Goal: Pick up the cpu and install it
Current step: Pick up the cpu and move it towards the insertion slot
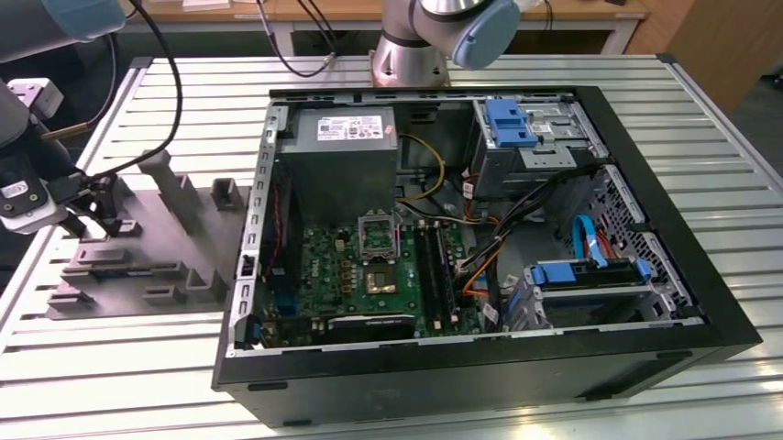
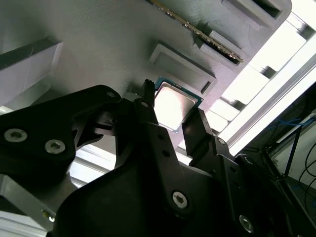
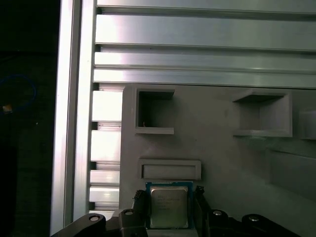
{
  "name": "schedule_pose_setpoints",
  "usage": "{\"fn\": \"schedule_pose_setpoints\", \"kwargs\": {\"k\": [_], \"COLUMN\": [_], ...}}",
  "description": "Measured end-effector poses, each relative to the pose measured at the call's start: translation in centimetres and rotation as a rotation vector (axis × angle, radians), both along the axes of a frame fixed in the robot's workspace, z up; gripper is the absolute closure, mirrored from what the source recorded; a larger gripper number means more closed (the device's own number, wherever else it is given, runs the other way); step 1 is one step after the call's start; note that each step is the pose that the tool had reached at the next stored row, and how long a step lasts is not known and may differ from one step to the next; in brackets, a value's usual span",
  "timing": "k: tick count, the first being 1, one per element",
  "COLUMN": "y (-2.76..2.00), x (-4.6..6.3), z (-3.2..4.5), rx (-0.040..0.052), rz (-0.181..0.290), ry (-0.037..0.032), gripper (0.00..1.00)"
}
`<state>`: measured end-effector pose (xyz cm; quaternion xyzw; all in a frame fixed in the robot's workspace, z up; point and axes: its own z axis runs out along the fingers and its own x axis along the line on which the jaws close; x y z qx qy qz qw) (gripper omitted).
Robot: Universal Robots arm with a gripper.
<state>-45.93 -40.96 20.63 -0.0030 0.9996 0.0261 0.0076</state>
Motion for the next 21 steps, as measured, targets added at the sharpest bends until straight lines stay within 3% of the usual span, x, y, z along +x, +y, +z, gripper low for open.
{"fn": "schedule_pose_setpoints", "kwargs": {"k": [21], "y": [0.0], "x": [0.0], "z": [0.23], "rx": [-0.0001], "rz": [0.0], "ry": [0.0001], "gripper": [0.53]}}
